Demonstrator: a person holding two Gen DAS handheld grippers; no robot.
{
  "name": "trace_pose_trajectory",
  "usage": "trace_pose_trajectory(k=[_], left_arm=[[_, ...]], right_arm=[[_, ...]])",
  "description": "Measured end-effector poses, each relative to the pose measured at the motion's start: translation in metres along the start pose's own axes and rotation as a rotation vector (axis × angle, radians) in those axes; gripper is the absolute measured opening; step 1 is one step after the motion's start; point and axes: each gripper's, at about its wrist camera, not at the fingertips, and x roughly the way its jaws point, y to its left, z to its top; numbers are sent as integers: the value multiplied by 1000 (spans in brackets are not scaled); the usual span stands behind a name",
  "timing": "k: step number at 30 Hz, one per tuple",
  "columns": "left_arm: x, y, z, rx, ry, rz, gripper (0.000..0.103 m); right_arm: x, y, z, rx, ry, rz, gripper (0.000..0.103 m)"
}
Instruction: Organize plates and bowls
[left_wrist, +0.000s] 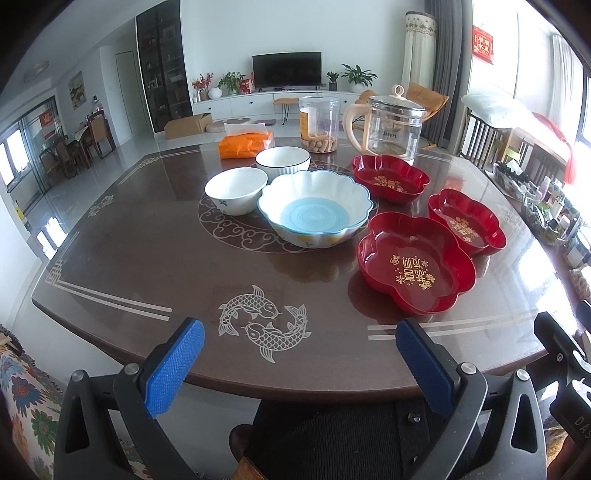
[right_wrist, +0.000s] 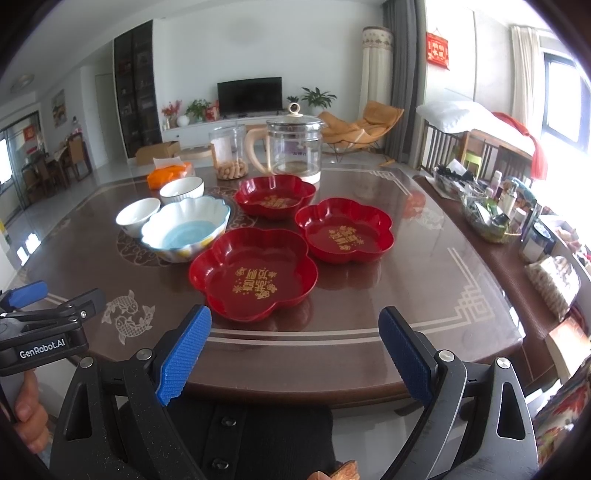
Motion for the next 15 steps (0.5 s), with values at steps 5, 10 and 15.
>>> trace_pose_trajectory(k=[5,10,15], left_arm=[[0,0,0,-6,4,-8,103],[0,0,-2,10,-2,9,103],[-1,0,-2,10,-3,9,103]], right_arm=[[1,1,-4,0,6,2,94],[1,0,-4,3,11,4,94],[1,0,-5,3,10,4,94]])
